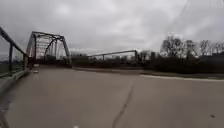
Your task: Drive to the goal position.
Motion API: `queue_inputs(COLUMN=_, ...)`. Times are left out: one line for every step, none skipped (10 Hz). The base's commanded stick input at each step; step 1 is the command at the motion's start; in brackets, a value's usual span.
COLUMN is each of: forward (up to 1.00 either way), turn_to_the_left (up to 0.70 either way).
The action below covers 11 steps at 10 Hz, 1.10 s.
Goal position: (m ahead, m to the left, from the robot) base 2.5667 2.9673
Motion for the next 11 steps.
queue_inputs(forward=0.70, turn_to_the_left=0.00)
queue_inputs(forward=0.70, turn_to_the_left=0.00)
queue_inputs(forward=0.70, turn_to_the_left=0.00)
queue_inputs(forward=0.70, turn_to_the_left=0.00)
queue_inputs(forward=0.70, turn_to_the_left=0.00)
queue_inputs(forward=0.70, turn_to_the_left=0.00)
queue_inputs(forward=0.70, turn_to_the_left=0.00)
queue_inputs(forward=0.70, turn_to_the_left=0.00)
queue_inputs(forward=0.70, turn_to_the_left=0.00)
queue_inputs(forward=0.70, turn_to_the_left=0.00)
queue_inputs(forward=0.70, turn_to_the_left=0.00)
